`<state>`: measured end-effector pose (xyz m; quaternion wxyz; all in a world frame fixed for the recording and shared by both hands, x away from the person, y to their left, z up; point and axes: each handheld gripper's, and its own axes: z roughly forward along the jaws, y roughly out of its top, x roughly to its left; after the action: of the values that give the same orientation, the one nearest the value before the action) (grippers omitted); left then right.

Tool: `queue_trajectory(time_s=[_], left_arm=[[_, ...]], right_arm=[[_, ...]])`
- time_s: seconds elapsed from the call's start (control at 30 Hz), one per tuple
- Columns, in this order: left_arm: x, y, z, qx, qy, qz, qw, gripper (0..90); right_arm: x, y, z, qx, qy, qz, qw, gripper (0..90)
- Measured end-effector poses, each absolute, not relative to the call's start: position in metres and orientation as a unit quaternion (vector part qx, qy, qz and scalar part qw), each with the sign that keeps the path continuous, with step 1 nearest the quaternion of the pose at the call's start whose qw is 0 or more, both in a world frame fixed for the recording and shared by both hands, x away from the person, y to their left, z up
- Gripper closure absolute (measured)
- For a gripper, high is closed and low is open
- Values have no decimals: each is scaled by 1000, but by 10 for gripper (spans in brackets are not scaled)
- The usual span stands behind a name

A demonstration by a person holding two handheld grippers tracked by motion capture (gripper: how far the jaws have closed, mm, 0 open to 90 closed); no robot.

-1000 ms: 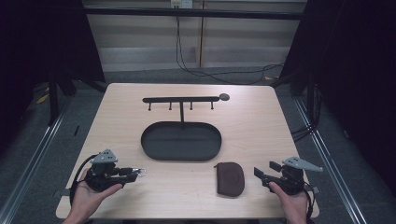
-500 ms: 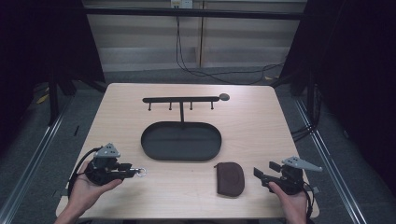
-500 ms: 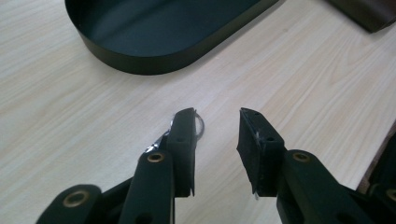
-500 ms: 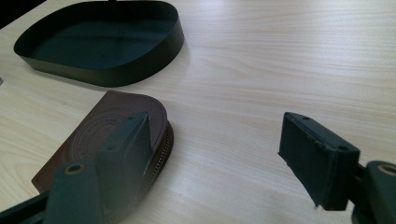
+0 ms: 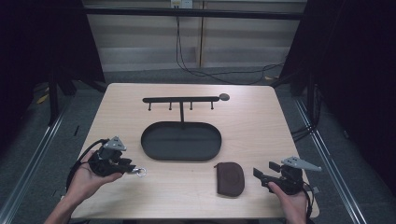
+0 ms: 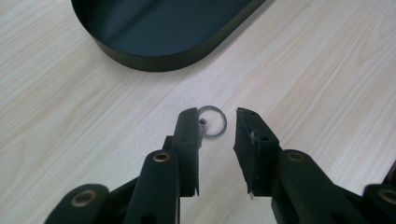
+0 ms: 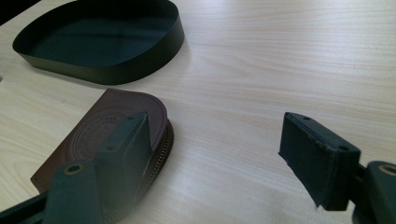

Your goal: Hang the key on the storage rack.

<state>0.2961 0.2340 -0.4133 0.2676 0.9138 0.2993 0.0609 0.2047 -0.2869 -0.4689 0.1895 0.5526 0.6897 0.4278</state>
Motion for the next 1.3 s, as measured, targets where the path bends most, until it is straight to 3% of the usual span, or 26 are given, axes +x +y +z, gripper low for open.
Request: queue_trajectory(time_s=[1.3], left_arm=[[341,203,-443,964,251,-8,87,738]], right_arm=[[208,-284,-472,549,702,417,177,233]])
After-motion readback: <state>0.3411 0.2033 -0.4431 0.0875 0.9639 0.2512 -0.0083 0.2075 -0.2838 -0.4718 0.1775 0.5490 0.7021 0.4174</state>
